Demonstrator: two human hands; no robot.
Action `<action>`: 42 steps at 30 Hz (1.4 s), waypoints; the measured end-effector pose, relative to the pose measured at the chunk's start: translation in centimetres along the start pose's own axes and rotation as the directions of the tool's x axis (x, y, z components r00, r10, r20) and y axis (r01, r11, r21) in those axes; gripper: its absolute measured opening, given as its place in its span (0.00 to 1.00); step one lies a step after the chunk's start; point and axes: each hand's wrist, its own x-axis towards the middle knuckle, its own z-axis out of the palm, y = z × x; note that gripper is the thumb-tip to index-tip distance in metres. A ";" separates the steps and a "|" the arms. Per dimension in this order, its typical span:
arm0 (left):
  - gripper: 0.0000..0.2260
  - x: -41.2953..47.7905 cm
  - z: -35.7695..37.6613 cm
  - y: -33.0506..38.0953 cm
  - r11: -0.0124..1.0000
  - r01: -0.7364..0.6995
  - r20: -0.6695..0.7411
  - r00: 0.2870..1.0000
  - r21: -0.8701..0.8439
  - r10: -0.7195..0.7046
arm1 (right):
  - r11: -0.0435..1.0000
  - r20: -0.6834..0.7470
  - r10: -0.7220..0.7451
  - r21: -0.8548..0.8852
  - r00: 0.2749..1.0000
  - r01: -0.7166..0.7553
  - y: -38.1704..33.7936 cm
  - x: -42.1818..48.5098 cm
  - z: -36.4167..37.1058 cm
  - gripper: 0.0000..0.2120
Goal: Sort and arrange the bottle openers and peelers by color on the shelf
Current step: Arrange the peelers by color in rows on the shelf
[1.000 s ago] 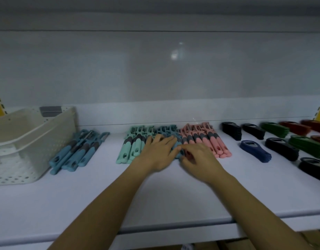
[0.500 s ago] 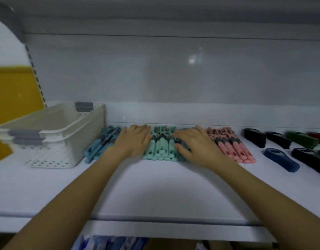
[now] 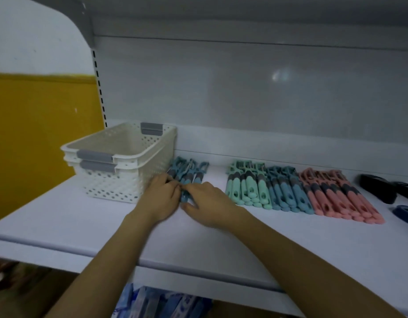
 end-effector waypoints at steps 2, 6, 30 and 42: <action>0.32 -0.4 -0.3 0.2 0.999 -0.012 -0.028 1.000 -0.030 0.011 | 0.999 0.002 0.000 -0.044 1.000 0.000 0.3 -0.3 0.1 0.21; 0.17 -0.8 -0.3 0.8 0.998 0.055 -0.052 0.997 -0.035 -0.057 | 0.991 -0.028 0.007 -0.130 1.000 -0.011 0.8 -1.1 -0.2 0.18; 0.19 2.1 1.4 4.8 0.965 -0.256 0.190 0.946 -0.050 0.261 | 0.989 -0.620 0.132 0.130 0.773 -0.065 5.7 -5.0 -4.9 0.15; 0.11 1.7 1.7 6.1 0.957 -0.259 -0.125 0.962 -0.133 0.243 | 0.948 -0.623 0.300 0.108 0.723 -0.300 12.9 -13.8 -6.2 0.16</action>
